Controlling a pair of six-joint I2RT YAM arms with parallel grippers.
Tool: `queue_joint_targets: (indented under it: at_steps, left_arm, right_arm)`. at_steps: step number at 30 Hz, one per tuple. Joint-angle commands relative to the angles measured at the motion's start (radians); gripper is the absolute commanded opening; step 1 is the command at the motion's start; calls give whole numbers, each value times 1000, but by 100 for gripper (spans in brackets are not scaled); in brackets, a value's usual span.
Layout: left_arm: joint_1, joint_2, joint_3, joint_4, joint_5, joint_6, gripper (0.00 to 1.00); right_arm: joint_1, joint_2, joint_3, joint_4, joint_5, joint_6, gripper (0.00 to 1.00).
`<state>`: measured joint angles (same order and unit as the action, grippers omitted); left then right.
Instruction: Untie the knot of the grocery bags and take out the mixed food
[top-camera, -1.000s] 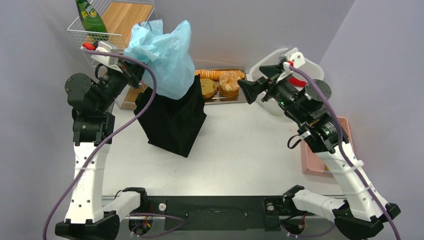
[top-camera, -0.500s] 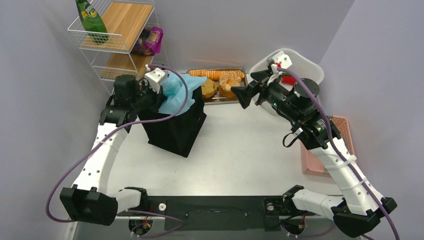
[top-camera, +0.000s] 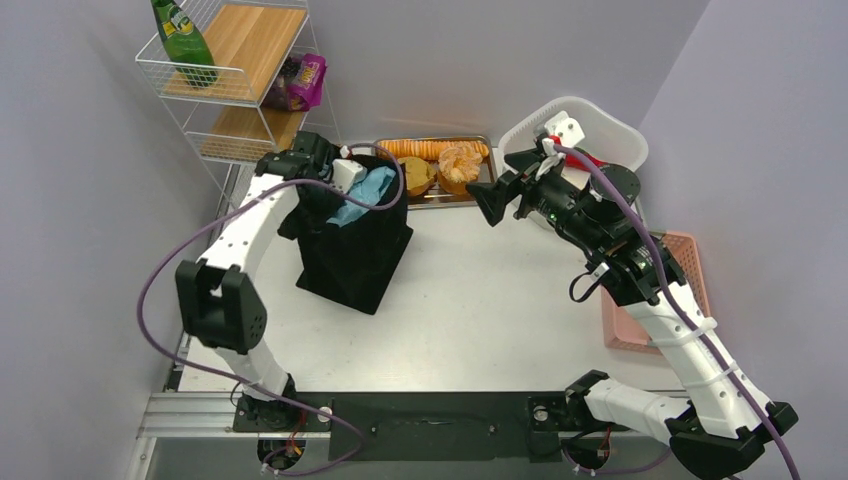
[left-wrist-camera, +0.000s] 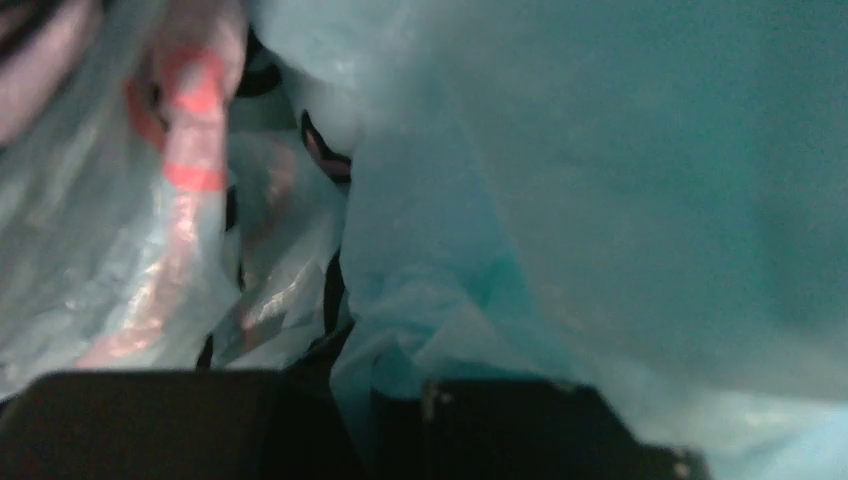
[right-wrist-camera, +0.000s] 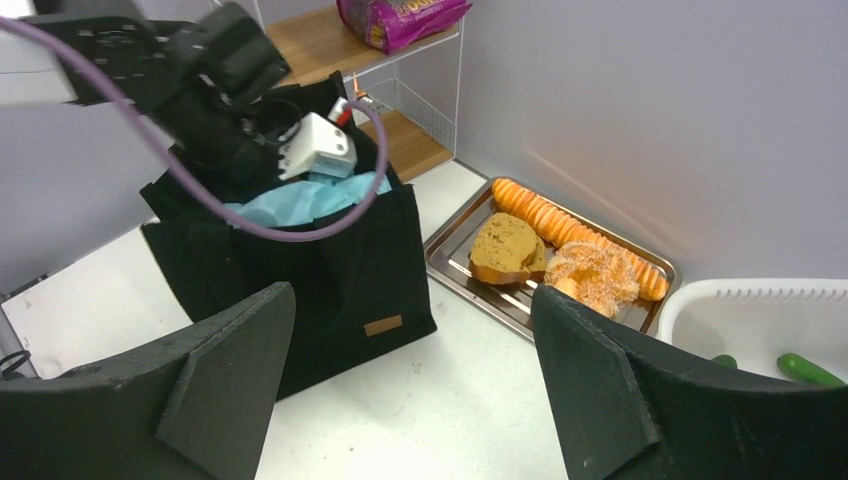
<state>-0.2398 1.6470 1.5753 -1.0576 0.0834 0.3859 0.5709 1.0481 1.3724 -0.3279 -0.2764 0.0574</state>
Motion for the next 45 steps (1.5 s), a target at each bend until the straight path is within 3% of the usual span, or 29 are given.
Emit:
queue_joint_targets:
  at_steps: [1, 9, 11, 13, 14, 16, 19, 21, 26, 29, 34, 37, 40, 45]
  left_arm:
    - [-11, 149, 116, -196, -158, -4, 0]
    - [-43, 242, 119, -93, -300, 90, 2]
    - [-61, 258, 75, -105, -328, 114, 12]
    - [-62, 264, 39, -120, -306, 117, 33]
    - [-62, 267, 19, -125, -287, 112, 49]
    - [-62, 265, 2, -136, -252, 106, 62]
    - [-63, 218, 35, -148, -212, 97, 69]
    - [-63, 196, 122, -186, -201, 98, 72]
    - [-63, 228, 570, -396, -115, 120, 75]
    - [-67, 252, 763, -508, -85, 137, 76]
    - [-67, 206, 766, -536, -87, 236, 76]
    - [-60, 171, 793, -498, -13, 233, 77]
    - [-36, 92, 812, -368, 149, 144, 78]
    - [-30, -109, 632, -31, 189, -55, 78]
  right_arm:
    - [-4, -26, -15, 15, 15, -12, 83]
    - [-12, -38, -23, -6, 29, -25, 83]
    - [-14, -40, -28, -6, 27, -25, 83]
    - [-13, -38, -28, -5, 25, -27, 83]
    - [-13, -37, -29, -5, 25, -27, 83]
    - [-14, -38, -32, -5, 23, -28, 83]
    - [-14, -35, -32, -6, 21, -31, 83]
    - [-14, -30, -31, -7, 19, -31, 83]
    - [-14, -10, -10, -7, 0, -20, 83]
    - [-14, 1, 1, -8, -3, -22, 83]
    - [-12, 9, 7, -9, -11, -17, 83]
    - [-13, 11, 7, -13, -14, -12, 83]
    - [-12, 7, 1, -15, -12, -10, 83]
    - [-13, 7, -12, -26, 5, -4, 83]
